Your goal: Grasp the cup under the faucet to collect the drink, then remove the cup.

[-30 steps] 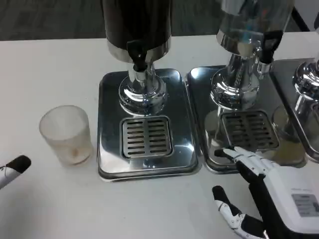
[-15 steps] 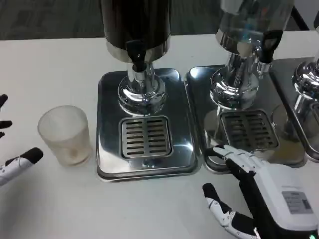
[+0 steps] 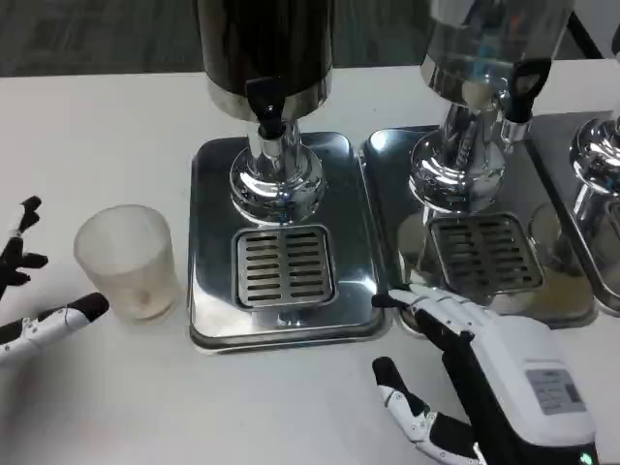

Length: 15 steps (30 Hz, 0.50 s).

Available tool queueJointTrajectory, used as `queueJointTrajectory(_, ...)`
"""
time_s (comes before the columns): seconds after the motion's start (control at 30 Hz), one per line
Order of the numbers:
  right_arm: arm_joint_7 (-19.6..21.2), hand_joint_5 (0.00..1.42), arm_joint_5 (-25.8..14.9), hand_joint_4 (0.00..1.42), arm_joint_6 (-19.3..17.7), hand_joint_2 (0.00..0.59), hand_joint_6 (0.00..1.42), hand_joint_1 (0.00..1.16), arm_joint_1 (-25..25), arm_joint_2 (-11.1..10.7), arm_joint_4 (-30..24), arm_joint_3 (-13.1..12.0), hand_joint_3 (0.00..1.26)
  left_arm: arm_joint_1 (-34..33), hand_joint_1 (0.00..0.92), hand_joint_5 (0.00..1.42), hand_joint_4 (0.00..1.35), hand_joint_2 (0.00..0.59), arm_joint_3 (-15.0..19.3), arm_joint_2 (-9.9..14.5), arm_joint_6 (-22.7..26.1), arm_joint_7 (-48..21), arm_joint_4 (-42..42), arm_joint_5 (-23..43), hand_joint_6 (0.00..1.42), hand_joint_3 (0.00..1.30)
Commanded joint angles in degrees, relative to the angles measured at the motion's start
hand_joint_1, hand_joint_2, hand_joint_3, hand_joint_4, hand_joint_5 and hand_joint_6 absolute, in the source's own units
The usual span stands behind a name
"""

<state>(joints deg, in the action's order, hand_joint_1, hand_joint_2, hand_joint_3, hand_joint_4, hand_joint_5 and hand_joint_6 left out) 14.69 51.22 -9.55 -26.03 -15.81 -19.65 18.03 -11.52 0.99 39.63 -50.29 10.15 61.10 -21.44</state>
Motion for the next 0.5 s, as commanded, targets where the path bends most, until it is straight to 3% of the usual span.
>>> queueJointTrajectory(0.03,-0.3,0.24,-0.5,0.23,-0.1,0.423,0.28,0.52,0.3,0.1,-0.1,0.2,0.32,-2.0,0.181,0.27,0.05,0.0,-1.6,0.2,1.6,-0.3,1.9,-0.5,0.33,0.0)
queueJointTrajectory(0.5,-0.5,0.24,-0.5,0.23,0.1,0.417,0.3,0.51,0.1,0.4,-0.2,1.0,0.33,-7.9,0.184,0.28,0.07,0.001,-6.5,-0.6,2.4,-1.6,6.1,-1.5,0.36,0.0)
